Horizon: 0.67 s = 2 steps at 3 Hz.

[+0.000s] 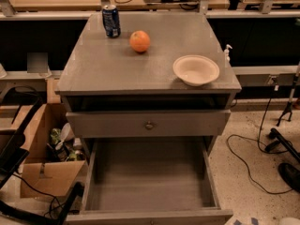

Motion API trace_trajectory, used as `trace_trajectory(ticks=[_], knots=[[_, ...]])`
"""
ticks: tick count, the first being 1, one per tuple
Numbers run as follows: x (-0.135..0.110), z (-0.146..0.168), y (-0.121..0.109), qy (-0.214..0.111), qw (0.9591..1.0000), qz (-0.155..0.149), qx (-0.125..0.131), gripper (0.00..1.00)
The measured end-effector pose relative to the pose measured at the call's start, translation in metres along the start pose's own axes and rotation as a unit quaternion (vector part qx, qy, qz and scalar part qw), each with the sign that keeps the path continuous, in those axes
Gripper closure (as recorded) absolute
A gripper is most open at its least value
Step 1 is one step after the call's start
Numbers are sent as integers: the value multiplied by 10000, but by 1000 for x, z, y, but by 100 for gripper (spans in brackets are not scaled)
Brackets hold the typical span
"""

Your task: Close middle drawer

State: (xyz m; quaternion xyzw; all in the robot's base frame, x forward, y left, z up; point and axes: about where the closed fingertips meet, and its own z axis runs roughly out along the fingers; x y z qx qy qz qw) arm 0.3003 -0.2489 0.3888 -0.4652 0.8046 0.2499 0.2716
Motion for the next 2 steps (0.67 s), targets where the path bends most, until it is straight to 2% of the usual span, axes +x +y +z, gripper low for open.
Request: trace_trajectory(ticks=[1, 2], knots=[[-3, 30, -2, -167, 9997, -89, -134, 100], [-17, 50, -18, -175, 9992, -334, -123, 100]])
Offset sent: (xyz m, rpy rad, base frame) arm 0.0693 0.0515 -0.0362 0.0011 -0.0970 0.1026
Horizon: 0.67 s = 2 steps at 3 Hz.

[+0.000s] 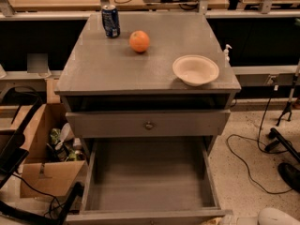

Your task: Close middle drawer

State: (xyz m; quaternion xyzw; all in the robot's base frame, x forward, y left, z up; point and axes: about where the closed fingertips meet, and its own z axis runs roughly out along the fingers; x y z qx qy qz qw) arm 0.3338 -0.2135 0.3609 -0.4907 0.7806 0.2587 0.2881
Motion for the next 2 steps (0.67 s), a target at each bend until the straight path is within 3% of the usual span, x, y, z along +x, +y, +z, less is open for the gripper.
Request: trace_trajectory(ticks=[2], knots=[[-13, 7, -33, 38, 9997, -174, 152, 100]])
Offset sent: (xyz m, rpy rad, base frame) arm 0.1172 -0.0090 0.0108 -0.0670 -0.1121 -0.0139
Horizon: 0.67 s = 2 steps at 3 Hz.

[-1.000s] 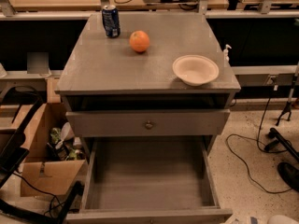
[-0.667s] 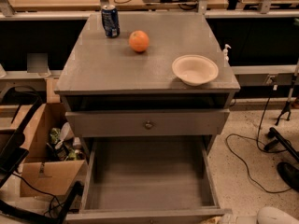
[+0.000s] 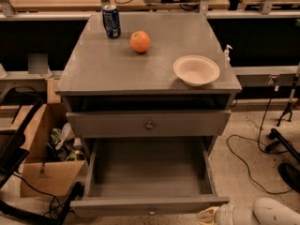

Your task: Close middle drawer

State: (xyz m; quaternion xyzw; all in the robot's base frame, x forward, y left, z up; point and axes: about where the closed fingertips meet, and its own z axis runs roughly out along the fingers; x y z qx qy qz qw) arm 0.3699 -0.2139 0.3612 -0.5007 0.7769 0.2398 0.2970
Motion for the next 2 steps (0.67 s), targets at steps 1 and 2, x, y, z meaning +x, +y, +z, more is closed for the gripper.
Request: trace_trajectory(ticks=[1, 2], knots=[[-5, 3, -8, -1, 10000, -18, 35, 100], [-19, 10, -28, -3, 9999, -71, 136, 100]])
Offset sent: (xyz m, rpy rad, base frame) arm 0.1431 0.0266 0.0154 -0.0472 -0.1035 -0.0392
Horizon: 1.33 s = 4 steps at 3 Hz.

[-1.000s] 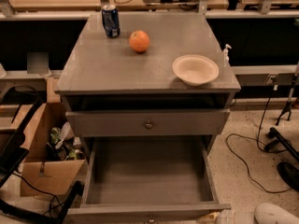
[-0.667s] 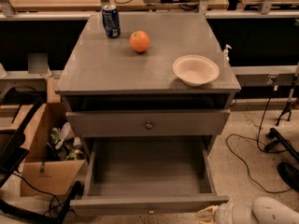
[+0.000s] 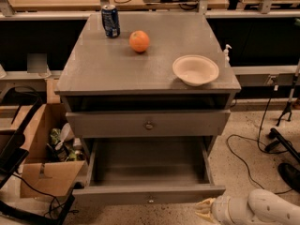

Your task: Close middle drawer

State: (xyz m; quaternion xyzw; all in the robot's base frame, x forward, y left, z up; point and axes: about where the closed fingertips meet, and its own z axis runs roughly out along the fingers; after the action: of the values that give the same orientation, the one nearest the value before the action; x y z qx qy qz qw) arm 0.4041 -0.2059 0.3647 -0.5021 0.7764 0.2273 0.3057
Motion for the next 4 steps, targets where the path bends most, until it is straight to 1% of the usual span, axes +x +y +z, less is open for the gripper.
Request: trace_trajectory(ticks=[1, 2, 3, 4], knots=[[0, 0, 0, 0, 10000, 0, 0, 100], [-6, 15, -6, -75, 10000, -40, -49, 100], [-23, 29, -29, -197, 9996, -185, 11, 100], [-23, 29, -29, -197, 9996, -185, 12, 100]])
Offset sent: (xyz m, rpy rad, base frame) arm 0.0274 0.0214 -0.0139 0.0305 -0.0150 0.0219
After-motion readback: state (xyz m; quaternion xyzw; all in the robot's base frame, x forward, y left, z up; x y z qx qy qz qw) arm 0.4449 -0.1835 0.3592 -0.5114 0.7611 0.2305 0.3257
